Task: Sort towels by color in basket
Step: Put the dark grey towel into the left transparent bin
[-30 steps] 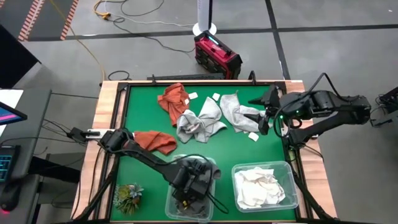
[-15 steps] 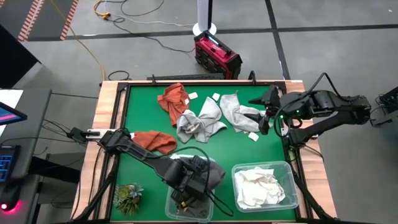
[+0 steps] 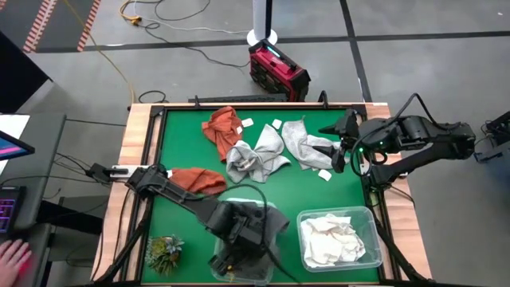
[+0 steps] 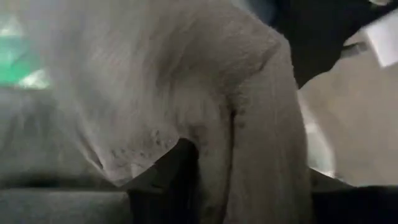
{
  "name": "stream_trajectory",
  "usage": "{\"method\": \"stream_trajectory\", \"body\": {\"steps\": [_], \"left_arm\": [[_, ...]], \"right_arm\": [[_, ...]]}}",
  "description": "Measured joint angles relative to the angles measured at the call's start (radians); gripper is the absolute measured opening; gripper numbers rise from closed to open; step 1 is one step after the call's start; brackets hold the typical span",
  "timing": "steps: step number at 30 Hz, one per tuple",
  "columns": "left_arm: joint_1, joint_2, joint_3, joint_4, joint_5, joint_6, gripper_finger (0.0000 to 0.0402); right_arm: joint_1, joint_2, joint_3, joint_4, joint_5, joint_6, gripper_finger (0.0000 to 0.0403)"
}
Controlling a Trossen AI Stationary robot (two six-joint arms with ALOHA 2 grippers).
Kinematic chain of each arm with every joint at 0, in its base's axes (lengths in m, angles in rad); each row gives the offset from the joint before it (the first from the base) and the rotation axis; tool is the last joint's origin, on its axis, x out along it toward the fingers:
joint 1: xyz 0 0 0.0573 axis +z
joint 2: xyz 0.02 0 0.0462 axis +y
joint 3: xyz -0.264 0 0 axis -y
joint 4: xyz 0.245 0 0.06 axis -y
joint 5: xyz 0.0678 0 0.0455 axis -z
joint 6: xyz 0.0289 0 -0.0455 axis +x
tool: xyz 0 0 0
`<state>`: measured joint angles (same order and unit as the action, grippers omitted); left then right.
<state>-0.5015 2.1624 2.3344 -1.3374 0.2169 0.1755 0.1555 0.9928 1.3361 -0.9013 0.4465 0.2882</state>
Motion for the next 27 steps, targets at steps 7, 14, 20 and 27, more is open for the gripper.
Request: {"method": "stream_trajectory", "body": {"steps": [7, 14, 20, 27], "left_arm": [[-0.025, -0.003, -0.114, 0.051, -0.069, 0.07, 0.0148], [0.018, -0.003, -0.369, 0.194, -0.17, 0.053, 0.0148], [0.041, -0.004, -0.4, 0.272, -0.169, 0.052, 0.0148], [0.039, -0.011, -0.334, 0.298, -0.283, -0.072, 0.0148]], "right_arm": [[0.002, 0.0, 0.0, -0.005, 0.0, 0.001, 0.0306], [0.002, 0.0, 0.0, -0.004, 0.0, 0.001, 0.0306], [0.002, 0.0, 0.0, -0.004, 0.0, 0.002, 0.0306], [0.002, 0.0, 0.0, -0.004, 0.0, 0.002, 0.0306]]}}
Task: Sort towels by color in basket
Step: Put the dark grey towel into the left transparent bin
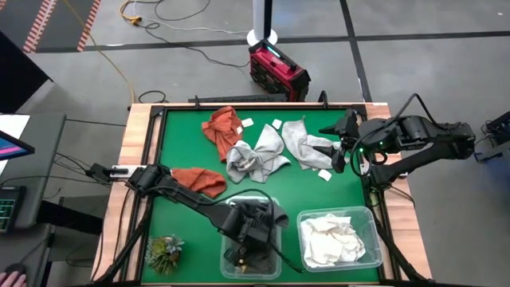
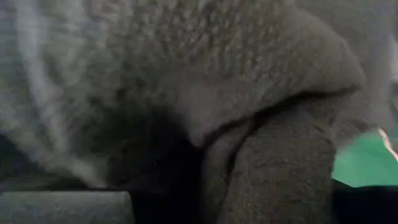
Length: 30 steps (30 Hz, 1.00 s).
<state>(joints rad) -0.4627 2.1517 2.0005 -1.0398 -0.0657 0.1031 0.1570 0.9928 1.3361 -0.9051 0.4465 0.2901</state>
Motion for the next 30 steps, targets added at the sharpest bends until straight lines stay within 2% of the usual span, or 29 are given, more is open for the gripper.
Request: {"method": "stream_trajectory", "body": {"steps": [2, 3, 5, 7, 12, 15, 22, 27, 30], "left_arm": [[-0.001, 0.003, 0.001, 0.022, -0.101, -0.133, 0.0148], [0.005, 0.008, 0.001, 0.024, -0.113, -0.185, 0.0148], [0.022, 0.021, -0.003, 0.021, -0.073, -0.218, 0.0148], [0.03, 0.024, -0.004, 0.004, -0.029, -0.185, 0.0148], [0.016, 0.024, 0.018, -0.055, -0.016, -0.087, 0.0151], [0.008, 0.023, 0.045, -0.064, -0.015, -0.051, 0.0167], [0.004, 0.022, 0.227, -0.19, -0.006, -0.022, 0.0232], [0.0, 0.022, 0.352, -0.316, -0.003, 0.028, 0.0239], [0.0, -0.012, 0.338, -0.282, -0.023, 0.075, 0.024]], "right_arm": [[0.0, 0.0, 0.0, 0.0, 0.0, 0.0, 0.0306], [0.0, 0.0, 0.0, 0.0, 0.0, 0.0, 0.0306], [0.0, 0.001, 0.0, 0.0, 0.0, 0.0, 0.0306], [0.005, 0.002, 0.0, 0.0, 0.0, 0.0, 0.0306], [0.004, 0.002, 0.0, 0.0, 0.0, -0.001, 0.0306], [0.004, 0.002, 0.0, 0.0, 0.0, -0.001, 0.0306], [0.004, 0.002, 0.0, 0.002, 0.0, -0.001, 0.0306], [0.004, 0.002, 0.0, 0.001, 0.0, -0.001, 0.0306], [0.004, 0.002, 0.0, 0.001, 0.0, -0.001, 0.0306]]}}
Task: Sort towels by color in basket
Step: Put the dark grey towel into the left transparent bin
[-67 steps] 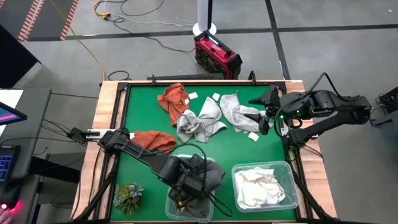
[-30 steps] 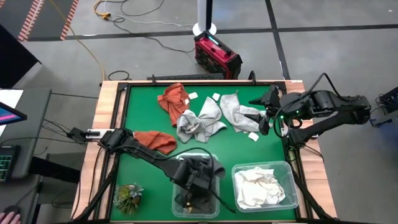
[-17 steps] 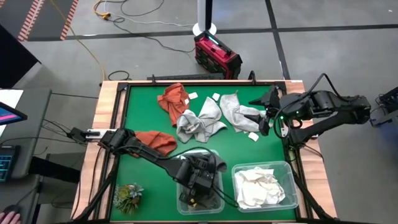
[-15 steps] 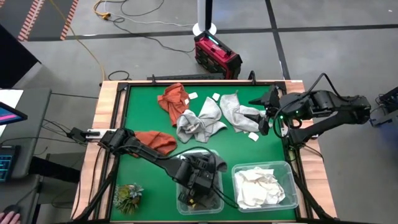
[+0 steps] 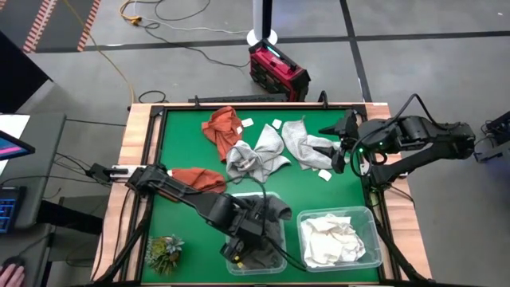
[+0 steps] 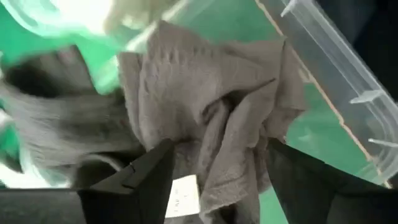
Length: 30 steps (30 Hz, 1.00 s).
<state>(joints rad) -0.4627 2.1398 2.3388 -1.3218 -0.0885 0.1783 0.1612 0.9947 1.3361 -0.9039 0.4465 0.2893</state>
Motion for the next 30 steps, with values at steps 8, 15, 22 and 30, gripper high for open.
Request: {"method": "stream_trajectory", "body": {"steps": [8, 15, 22, 30], "left_arm": [[0.074, 0.004, -0.032, 0.106, -0.141, 0.028, 0.024], [0.133, 0.005, -0.055, 0.178, -0.105, 0.124, 0.024], [0.218, 0.01, -0.109, 0.245, 0.073, 0.088, 0.024], [0.229, 0.006, -0.107, 0.301, 0.11, 0.105, 0.0186]], "right_arm": [[0.0, 0.0, 0.0, 0.0, 0.0, 0.0, 0.0306], [0.0, 0.0, 0.0, 0.0, 0.0, -0.002, 0.0306], [0.0, 0.0, 0.0, -0.001, 0.0, -0.018, 0.0306], [0.0, 0.0, 0.0, 0.0, 0.0, -0.028, 0.0306]]}}
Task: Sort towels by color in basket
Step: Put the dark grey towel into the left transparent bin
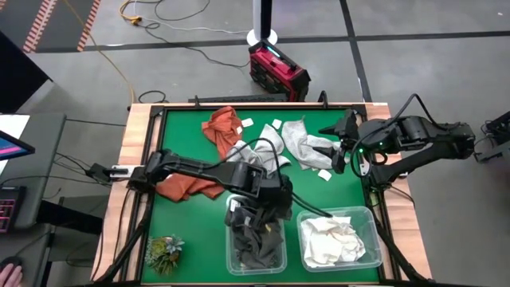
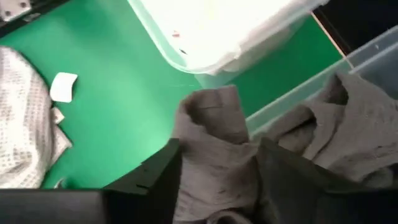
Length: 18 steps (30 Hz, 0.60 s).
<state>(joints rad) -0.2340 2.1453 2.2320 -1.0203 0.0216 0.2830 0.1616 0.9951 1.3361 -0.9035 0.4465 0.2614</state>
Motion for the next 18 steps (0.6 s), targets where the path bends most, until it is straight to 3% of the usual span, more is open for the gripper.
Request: {"method": "stream_trajectory", "body": {"steps": [7, 13, 18], "left_arm": [[-0.017, 0.043, -0.001, -0.022, 0.0, 0.03, 0.0021], [-0.065, 0.041, 0.058, -0.075, 0.015, 0.049, 0.0005], [-0.124, 0.036, 0.123, -0.198, 0.129, 0.083, 0.0005]], "right_arm": [[0.002, 0.0, 0.0, -0.001, 0.0, 0.0, 0.0306], [0.002, 0.0, 0.0, -0.005, 0.0, 0.0, 0.0306], [0.002, 0.0, 0.0, -0.005, 0.0, 0.0, 0.0306]]}}
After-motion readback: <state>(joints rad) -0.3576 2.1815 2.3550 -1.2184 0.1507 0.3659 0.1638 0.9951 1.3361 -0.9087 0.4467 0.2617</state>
